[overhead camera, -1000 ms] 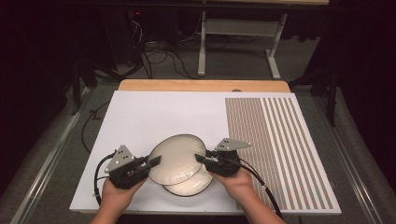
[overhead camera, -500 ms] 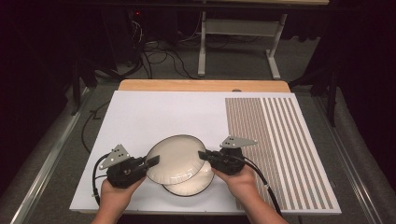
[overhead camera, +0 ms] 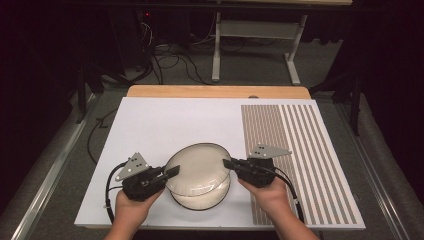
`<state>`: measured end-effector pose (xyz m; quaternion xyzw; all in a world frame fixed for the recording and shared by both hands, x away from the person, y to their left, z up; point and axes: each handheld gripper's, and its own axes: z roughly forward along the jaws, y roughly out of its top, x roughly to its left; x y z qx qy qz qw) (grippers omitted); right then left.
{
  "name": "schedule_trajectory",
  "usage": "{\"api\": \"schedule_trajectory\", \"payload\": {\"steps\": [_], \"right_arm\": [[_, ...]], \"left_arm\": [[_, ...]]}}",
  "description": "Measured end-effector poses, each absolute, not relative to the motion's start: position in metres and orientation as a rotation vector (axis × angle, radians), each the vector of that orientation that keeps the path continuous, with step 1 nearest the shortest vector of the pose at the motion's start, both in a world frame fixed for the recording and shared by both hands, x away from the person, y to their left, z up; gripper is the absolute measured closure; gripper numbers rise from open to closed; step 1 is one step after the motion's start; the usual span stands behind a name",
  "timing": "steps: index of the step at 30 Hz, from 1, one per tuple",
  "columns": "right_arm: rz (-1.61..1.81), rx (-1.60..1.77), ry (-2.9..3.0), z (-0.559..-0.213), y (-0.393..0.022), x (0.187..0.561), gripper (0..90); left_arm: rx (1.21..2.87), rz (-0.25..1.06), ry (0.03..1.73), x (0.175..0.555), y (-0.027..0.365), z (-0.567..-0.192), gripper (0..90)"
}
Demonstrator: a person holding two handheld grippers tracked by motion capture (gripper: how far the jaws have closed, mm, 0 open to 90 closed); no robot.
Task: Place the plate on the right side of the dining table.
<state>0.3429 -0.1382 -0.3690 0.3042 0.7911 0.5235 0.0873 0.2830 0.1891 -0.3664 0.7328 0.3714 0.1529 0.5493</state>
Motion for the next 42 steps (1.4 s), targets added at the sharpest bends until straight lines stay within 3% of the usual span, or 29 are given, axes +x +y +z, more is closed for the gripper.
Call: {"api": "schedule_trajectory", "payload": {"steps": [28,42], "right_arm": [[1.499,0.997,2.182,-0.348,-0.249,0.328,87.5],[1.468,1.055,2.141,-0.347,-0.283,0.323,87.9]], "left_arm": [[1.823,0.274,0.750,0.322,0.084,-0.351,78.8],[1.861,0.221,0.736,0.338,0.046,-0.353,77.4]]}}
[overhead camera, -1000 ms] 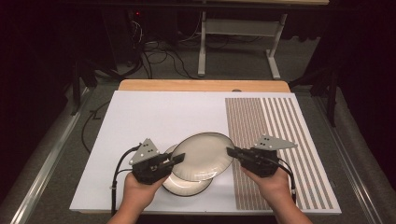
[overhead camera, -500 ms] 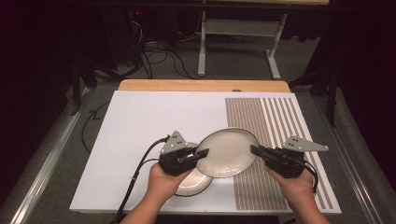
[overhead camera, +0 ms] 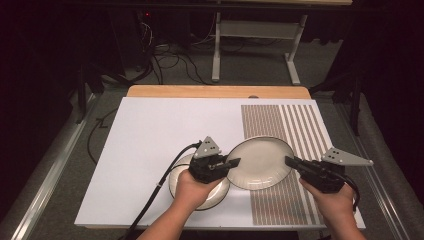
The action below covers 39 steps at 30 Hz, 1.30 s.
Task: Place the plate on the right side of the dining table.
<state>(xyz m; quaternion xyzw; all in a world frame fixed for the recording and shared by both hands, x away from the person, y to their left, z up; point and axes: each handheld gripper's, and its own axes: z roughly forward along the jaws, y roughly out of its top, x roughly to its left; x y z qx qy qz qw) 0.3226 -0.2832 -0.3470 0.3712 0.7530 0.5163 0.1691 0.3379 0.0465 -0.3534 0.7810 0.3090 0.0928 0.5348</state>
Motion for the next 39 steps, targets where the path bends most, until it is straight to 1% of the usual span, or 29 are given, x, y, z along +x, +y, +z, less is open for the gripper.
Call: {"api": "schedule_trajectory", "payload": {"steps": [11,15,20,39], "right_arm": [[1.462,1.175,2.077,-0.360,-0.325,0.322,87.8],[1.464,1.210,2.043,-0.362,-0.338,0.321,87.8],[1.441,1.219,2.007,-0.359,-0.345,0.321,88.0],[1.394,1.303,1.959,-0.370,-0.368,0.328,87.9]], "left_arm": [[1.928,0.176,0.716,0.359,-0.001,-0.356,76.6],[1.925,0.159,0.715,0.365,-0.014,-0.358,76.0],[1.924,0.147,0.717,0.375,-0.024,-0.360,74.5],[1.988,0.137,0.698,0.397,-0.055,-0.365,73.7]]}}
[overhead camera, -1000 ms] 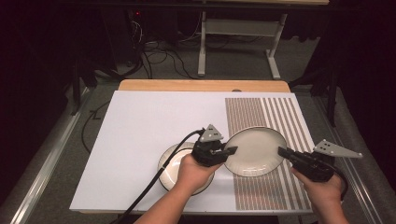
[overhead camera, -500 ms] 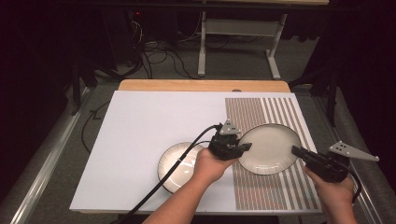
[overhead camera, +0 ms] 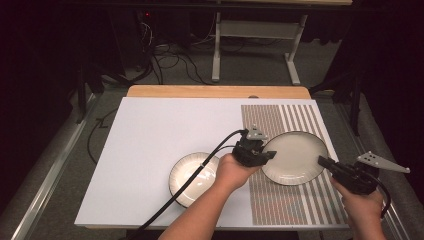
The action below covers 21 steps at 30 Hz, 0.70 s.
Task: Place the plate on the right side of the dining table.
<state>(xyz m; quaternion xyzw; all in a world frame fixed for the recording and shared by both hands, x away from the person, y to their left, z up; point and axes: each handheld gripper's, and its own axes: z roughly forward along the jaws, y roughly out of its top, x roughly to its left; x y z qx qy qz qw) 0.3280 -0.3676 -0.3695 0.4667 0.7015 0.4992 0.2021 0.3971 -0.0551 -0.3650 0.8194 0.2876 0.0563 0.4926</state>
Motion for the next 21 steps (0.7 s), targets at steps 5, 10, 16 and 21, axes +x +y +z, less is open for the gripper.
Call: {"api": "schedule_trajectory", "payload": {"steps": [5,10,16,21], "right_arm": [[1.370,1.333,1.969,-0.377,-0.372,0.330,87.9],[1.346,1.343,1.978,-0.381,-0.372,0.331,87.9],[1.313,1.345,1.981,-0.384,-0.371,0.332,87.8],[1.306,1.355,1.984,-0.386,-0.370,0.333,87.9]], "left_arm": [[2.006,0.120,0.724,0.402,-0.062,-0.372,72.9],[2.018,0.097,0.746,0.405,-0.064,-0.379,72.0],[2.040,0.094,0.765,0.406,-0.068,-0.382,71.4],[2.053,0.093,0.770,0.409,-0.068,-0.383,70.7]]}}
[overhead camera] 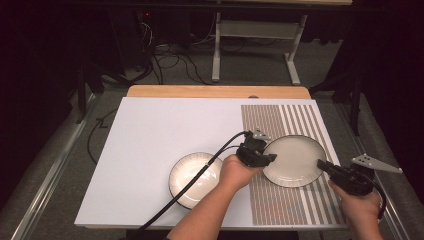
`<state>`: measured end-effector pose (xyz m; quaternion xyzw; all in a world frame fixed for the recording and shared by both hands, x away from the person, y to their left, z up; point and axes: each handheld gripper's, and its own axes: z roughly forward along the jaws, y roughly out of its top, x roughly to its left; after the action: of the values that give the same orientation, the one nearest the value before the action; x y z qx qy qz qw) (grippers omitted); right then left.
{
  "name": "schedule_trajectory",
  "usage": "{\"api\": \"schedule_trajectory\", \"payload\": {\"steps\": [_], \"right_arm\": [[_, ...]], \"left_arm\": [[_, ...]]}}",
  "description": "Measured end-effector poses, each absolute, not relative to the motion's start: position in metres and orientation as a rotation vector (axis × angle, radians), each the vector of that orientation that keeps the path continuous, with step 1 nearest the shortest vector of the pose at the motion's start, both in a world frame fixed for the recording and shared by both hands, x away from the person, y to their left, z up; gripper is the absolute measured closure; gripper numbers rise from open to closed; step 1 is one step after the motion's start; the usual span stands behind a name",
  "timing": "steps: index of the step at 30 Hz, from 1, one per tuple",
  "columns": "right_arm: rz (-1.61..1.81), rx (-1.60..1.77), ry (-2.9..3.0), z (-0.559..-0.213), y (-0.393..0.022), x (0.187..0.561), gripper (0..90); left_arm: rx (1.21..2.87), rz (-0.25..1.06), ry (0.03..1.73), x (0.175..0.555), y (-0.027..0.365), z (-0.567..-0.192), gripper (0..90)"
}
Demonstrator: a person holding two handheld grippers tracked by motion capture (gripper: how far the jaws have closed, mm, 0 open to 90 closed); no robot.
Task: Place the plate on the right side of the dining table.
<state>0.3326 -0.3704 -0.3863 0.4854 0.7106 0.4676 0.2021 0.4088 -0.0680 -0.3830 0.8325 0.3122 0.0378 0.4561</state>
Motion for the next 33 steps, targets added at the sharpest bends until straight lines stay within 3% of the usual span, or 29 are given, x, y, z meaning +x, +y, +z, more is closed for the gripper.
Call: {"api": "schedule_trajectory", "payload": {"steps": [11,20,33], "right_arm": [[1.300,1.363,1.990,-0.390,-0.373,0.334,87.5],[1.281,1.362,1.989,-0.390,-0.372,0.334,86.8],[1.250,1.376,1.993,-0.390,-0.371,0.338,85.7]], "left_arm": [[2.053,0.098,0.827,0.410,-0.074,-0.381,67.6],[1.997,0.180,0.773,0.400,-0.055,-0.369,49.3],[1.880,0.294,0.810,0.373,0.016,-0.363,26.0]]}}
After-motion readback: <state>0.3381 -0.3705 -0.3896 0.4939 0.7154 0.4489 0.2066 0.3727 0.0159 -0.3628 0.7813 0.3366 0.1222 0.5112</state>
